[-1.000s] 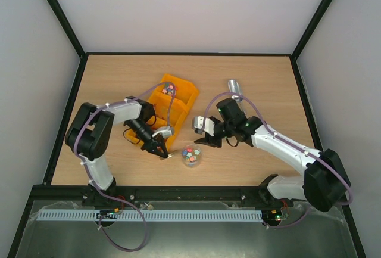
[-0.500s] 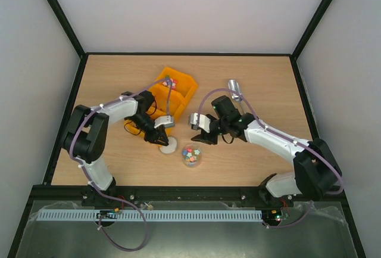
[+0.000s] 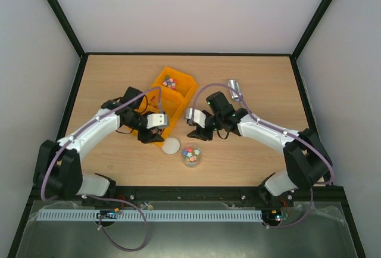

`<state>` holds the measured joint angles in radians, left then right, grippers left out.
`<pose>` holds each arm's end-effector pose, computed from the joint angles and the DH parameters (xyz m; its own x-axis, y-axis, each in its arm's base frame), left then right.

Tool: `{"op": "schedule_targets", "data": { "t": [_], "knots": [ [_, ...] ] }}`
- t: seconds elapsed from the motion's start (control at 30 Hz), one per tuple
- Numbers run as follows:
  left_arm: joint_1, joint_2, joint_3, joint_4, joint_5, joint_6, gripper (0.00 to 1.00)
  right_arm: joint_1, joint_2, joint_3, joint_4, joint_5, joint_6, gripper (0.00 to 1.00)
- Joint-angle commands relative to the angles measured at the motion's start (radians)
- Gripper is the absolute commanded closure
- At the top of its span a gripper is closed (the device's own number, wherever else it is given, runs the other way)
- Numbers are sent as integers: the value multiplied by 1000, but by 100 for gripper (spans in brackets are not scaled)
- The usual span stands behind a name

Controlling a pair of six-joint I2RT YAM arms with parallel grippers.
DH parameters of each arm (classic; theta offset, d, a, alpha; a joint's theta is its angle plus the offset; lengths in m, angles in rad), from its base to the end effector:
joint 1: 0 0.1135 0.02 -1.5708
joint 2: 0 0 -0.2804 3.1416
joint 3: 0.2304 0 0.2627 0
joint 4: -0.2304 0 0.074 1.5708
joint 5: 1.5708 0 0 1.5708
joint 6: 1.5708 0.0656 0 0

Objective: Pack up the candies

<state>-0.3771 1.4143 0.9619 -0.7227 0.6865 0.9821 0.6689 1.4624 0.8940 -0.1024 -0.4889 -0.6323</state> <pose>0.2456 -0.1420 0.2175 -0.0506 0.7119 -0.7004 0.9978 0.0668 -0.0042 0.2483 0.2355 0.2231 0.1007 -0.5854 -0.8044 -0.9627 0.1469 -0.2274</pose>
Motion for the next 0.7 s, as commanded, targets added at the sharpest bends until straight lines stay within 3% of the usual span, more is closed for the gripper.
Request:
{"op": "schedule_targets", "data": {
  "t": [0.0, 0.13, 0.27, 0.47, 0.67],
  "knots": [
    [-42, -122, -107, 97, -150, 44, 36, -5, 59, 49, -23, -9, 42, 49],
    [-124, -167, -210, 176, -281, 66, 40, -21, 103, 74, -26, -23, 67, 50],
    [-124, -122, -247, 245, -394, 52, 49, -31, 128, 94, -28, -13, 73, 50],
    [-35, -76, -257, 383, -496, 93, 57, -50, 129, 93, -32, -12, 88, 51],
    [65, 8, -191, 399, -516, 99, 64, -67, 115, 86, -40, -5, 95, 50]
  ]
}}
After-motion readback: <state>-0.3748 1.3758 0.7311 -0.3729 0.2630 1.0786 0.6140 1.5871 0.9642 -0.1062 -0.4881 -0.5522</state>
